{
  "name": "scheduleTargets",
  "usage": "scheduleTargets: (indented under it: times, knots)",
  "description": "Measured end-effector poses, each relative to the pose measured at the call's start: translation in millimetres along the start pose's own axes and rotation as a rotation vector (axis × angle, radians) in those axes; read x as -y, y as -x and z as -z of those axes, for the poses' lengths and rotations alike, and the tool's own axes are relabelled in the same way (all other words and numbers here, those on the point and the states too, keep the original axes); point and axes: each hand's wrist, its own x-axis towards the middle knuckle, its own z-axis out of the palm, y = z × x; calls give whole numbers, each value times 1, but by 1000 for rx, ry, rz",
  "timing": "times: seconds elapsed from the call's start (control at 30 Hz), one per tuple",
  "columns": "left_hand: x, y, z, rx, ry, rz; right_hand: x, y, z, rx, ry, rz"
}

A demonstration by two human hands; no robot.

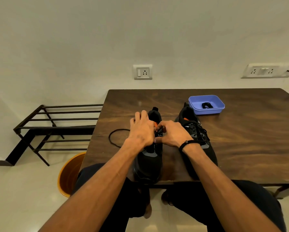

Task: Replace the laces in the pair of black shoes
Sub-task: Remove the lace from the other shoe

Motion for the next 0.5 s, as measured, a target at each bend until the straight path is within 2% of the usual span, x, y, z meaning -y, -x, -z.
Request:
scheduleTargets:
  times: [0.27, 0.37, 0.5]
  knots:
    - [0, -11, -1, 94, 535, 348, -1, 0, 1, 0, 13, 14]
    - [-5, -10, 3, 190, 626, 473, -1, 1, 3, 5, 21, 26]
    - [8, -12, 10, 74, 780, 582, -3, 3, 6, 7, 23, 9]
